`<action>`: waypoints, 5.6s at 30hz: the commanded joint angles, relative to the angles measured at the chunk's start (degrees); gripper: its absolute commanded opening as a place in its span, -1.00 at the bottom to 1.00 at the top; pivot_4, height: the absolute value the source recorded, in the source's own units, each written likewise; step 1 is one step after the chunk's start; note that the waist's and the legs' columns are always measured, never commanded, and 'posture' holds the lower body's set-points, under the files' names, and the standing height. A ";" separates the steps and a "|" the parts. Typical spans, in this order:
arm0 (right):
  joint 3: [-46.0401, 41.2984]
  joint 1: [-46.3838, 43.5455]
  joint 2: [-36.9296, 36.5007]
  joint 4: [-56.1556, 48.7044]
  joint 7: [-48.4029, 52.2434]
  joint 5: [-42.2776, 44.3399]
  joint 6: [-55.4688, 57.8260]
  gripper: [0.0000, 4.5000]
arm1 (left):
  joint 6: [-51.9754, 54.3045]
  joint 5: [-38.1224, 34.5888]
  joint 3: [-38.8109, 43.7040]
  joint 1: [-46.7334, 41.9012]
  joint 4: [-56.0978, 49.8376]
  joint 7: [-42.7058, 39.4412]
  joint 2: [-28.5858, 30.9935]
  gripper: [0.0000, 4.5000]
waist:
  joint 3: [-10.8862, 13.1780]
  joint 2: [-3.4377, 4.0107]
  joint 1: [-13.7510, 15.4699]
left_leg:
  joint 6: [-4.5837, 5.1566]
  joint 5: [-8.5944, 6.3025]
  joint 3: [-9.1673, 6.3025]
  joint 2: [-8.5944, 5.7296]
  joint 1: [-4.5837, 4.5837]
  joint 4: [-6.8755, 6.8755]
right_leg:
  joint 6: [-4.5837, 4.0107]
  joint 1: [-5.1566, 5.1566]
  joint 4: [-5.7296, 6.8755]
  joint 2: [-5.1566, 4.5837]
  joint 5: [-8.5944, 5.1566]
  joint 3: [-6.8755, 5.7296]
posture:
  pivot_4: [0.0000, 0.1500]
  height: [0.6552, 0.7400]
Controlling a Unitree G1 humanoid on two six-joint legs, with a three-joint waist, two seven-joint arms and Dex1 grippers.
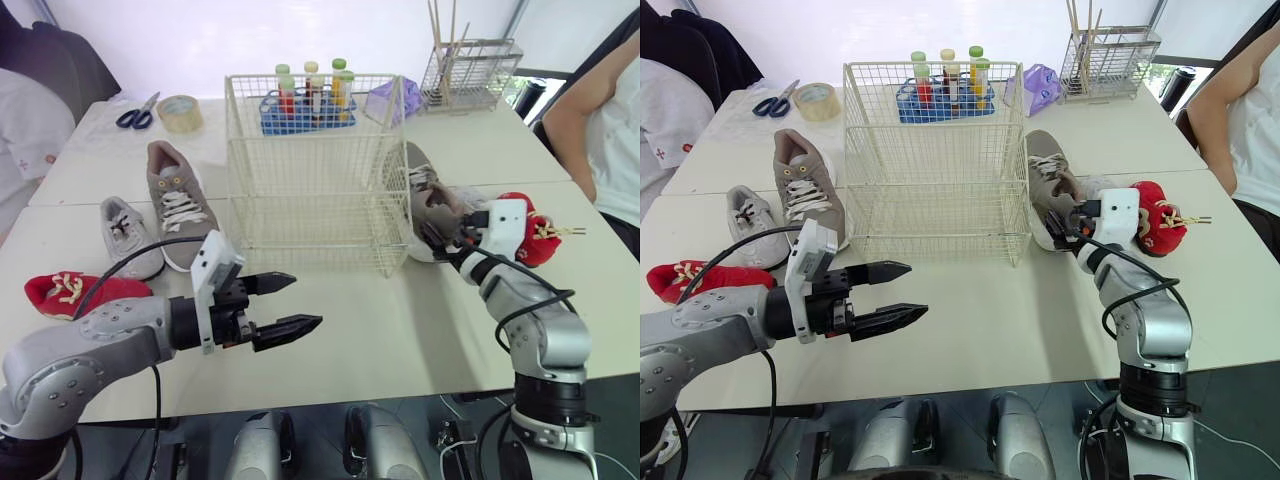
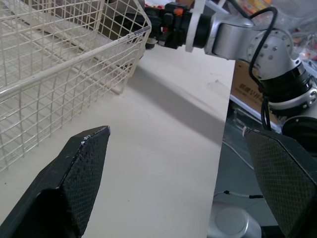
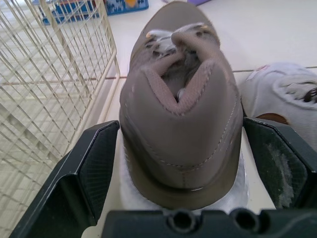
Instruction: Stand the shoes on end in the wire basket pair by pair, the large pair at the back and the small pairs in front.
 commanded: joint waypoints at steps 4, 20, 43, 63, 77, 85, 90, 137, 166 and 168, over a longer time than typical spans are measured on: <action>1.84 -1.62 0.88 5.31 -1.10 -3.30 -6.54 0.56 | -1.16 -0.39 0.78 -0.18 -1.35 0.82 -0.17 1.00 | 0.00 0.00 0.00 | 0.00 0.00 0.00 0.00 0.02 0.01 | 0.00 0.02 0.00 0.00 0.00 0.00 | 1.00 1.00; 3.22 0.64 -0.39 1.22 -1.86 -7.52 -11.36 -0.92 | -1.47 1.31 0.41 0.28 -0.07 -1.64 0.30 1.00 | -0.06 -0.03 0.12 | 0.00 -0.01 -0.03 0.01 0.23 -0.01 | 0.00 0.25 -0.05 -0.02 -0.01 0.00 | 1.00 1.00; 0.22 -53.41 -22.95 28.72 38.44 5.33 -33.51 -0.92 | 0.67 -5.29 13.47 0.11 5.71 -6.73 6.66 1.00 | 0.31 0.54 -0.34 | -0.05 0.05 0.15 0.09 -0.09 -0.16 | -0.02 -0.28 -0.01 0.12 -0.03 0.08 | 1.00 1.00; 28.61 -72.68 -28.81 42.78 82.08 26.42 -36.64 -0.92 | 19.06 -17.06 72.13 23.51 27.49 -18.50 20.67 1.00 | 0.35 0.46 -0.42 | 0.05 -0.10 0.33 0.08 -0.12 -0.08 | -0.03 -0.35 -0.03 -0.25 -0.06 -0.02 | 1.00 1.00; 42.53 -74.75 -36.62 35.10 82.08 35.88 -42.39 -0.92 | 12.02 -30.85 41.35 5.73 26.59 -13.94 23.10 1.00 | 0.37 0.42 -0.40 | 0.04 -0.11 0.35 0.00 -0.18 -0.14 | -0.05 -0.43 0.00 -0.49 -0.04 0.02 | 1.00 1.00; 48.10 -75.06 -40.66 28.01 82.08 38.68 -43.22 -0.92 | 16.74 -24.45 20.59 -10.68 32.63 -27.07 26.74 1.00 | 0.39 0.38 -0.14 | 0.10 -0.10 0.40 0.00 -0.18 -0.09 | -0.03 -0.42 0.04 -0.36 -0.03 -0.04 | 1.00 1.00; 49.83 -76.32 -40.30 27.89 82.08 38.72 -44.26 -0.92 | 20.54 -19.19 13.08 -16.36 31.62 -35.86 28.04 1.00 | 0.41 0.36 -0.23 | 0.17 -0.13 0.51 -0.01 -0.18 -0.04 | -0.01 -0.43 0.02 -0.28 -0.03 0.01 | 1.00 1.00; -0.17 -30.66 -28.72 15.53 40.29 60.04 10.21 0.85 | -6.60 -16.95 18.55 -11.36 9.09 2.24 -10.72 -0.43 | 0.31 0.12 0.06 | 0.15 -0.08 -0.02 -0.05 0.11 0.18 | -0.05 0.25 0.08 -0.48 0.01 -0.19 | 1.00 1.00; 2.76 -34.15 -11.63 9.99 29.08 59.68 13.80 0.61 | -11.55 -8.39 6.90 -14.93 11.79 -1.89 -16.22 -0.43 | 0.28 0.11 0.21 | 0.15 -0.06 -0.10 -0.04 0.06 0.15 | 0.00 0.27 -0.02 -0.10 0.01 -0.15 | 1.00 1.00; 2.34 -34.25 -11.34 10.08 30.11 59.07 13.42 0.27 | -11.56 -7.77 6.69 -14.90 11.83 -1.84 -16.34 -0.43 | 0.28 0.10 0.22 | 0.15 -0.06 -0.11 -0.03 0.06 0.14 | -0.01 0.27 -0.02 -0.09 0.01 -0.15 | 1.00 1.00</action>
